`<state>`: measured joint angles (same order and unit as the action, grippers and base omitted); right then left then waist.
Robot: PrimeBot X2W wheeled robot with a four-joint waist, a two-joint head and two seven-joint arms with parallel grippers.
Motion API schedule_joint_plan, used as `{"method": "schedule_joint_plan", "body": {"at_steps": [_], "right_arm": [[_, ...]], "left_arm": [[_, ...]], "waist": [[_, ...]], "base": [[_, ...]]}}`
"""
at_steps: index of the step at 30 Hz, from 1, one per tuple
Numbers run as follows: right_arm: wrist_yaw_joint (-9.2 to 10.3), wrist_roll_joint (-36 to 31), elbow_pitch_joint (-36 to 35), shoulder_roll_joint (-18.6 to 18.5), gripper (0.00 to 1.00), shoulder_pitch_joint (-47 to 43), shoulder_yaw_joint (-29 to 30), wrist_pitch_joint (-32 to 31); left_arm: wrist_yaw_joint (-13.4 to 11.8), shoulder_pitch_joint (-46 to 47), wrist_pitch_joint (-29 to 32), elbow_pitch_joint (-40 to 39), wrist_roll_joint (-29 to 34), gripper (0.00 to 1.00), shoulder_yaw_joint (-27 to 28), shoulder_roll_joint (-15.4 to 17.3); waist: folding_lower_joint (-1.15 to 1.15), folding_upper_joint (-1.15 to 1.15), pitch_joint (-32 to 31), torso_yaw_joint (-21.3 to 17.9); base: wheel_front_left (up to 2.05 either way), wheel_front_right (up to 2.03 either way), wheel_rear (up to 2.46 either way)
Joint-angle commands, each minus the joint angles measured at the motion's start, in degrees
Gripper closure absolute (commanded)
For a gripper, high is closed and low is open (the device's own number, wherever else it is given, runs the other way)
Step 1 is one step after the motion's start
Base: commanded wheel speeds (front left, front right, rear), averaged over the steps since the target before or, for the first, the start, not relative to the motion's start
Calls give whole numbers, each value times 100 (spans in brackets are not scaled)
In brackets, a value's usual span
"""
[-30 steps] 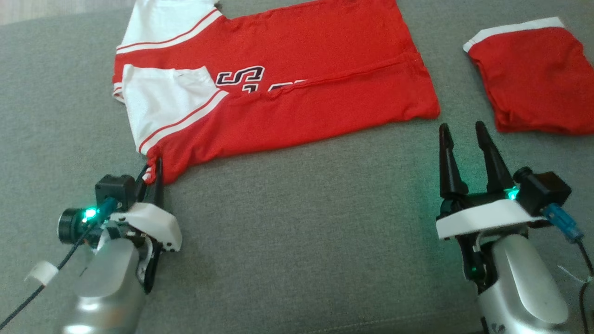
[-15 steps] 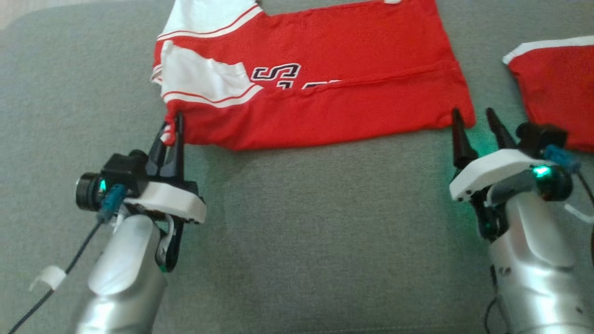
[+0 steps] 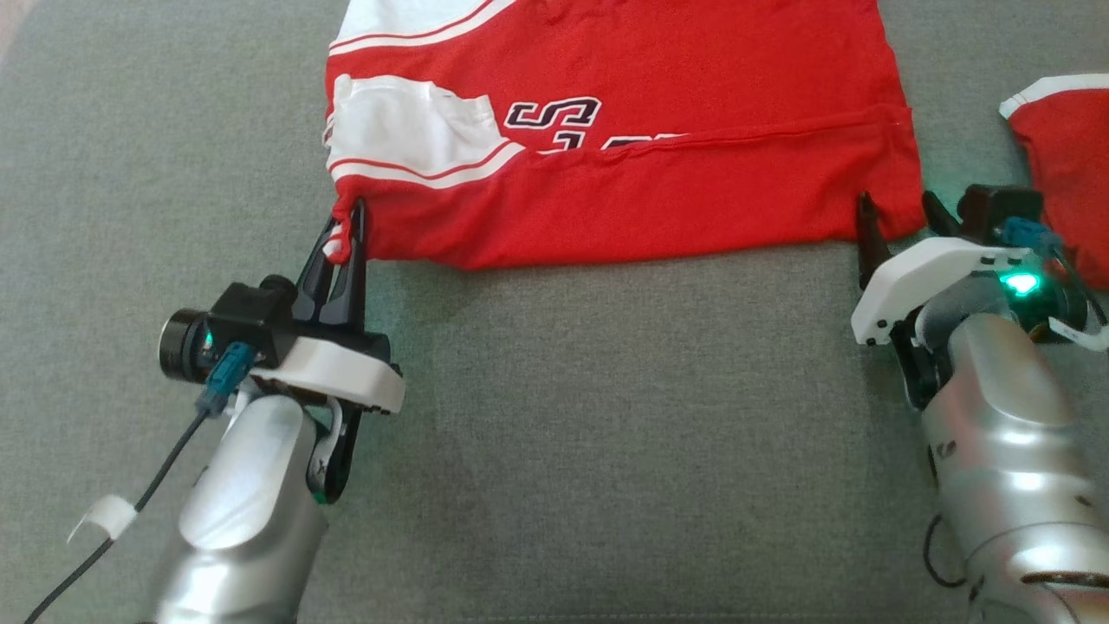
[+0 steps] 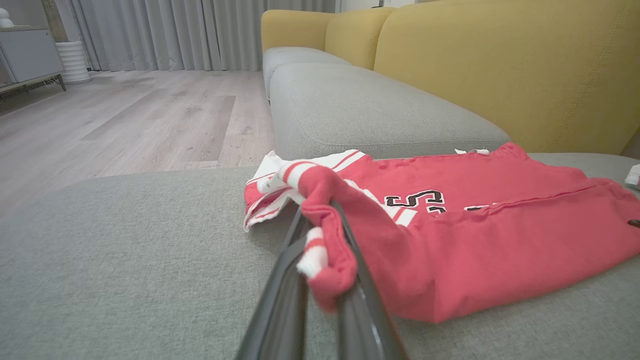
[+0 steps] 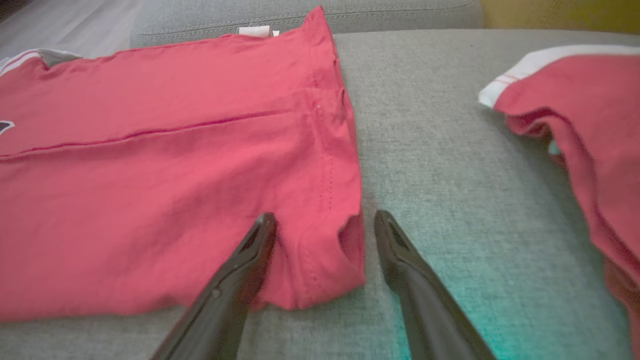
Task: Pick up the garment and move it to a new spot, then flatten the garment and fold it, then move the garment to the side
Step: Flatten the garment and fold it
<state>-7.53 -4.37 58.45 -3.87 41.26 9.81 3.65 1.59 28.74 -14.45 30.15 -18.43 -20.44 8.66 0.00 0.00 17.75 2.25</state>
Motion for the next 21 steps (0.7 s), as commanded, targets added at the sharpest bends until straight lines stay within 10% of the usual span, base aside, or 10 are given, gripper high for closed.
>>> {"method": "schedule_joint_plan", "body": {"at_steps": [1, 2, 21], "right_arm": [[4, -85, 80, 99, 41, -64, -187, -35], [4, -156, 123, 99, 99, -43, -212, -10], [4, 77, 450, 100, 100, -836, -61, 604]], "left_arm": [[23, 185, -54, -157, 53, 100, 199, 126], [25, 188, -54, -127, 56, 100, 205, 133], [122, -804, 183, 673, -195, 100, 179, 471]], "waist": [[0, 0, -3, -4], [0, 0, -14, -9], [0, 0, -1337, -306]], "base": [[0, 0, 0], [0, 0, 0], [0, 0, 0]]}}
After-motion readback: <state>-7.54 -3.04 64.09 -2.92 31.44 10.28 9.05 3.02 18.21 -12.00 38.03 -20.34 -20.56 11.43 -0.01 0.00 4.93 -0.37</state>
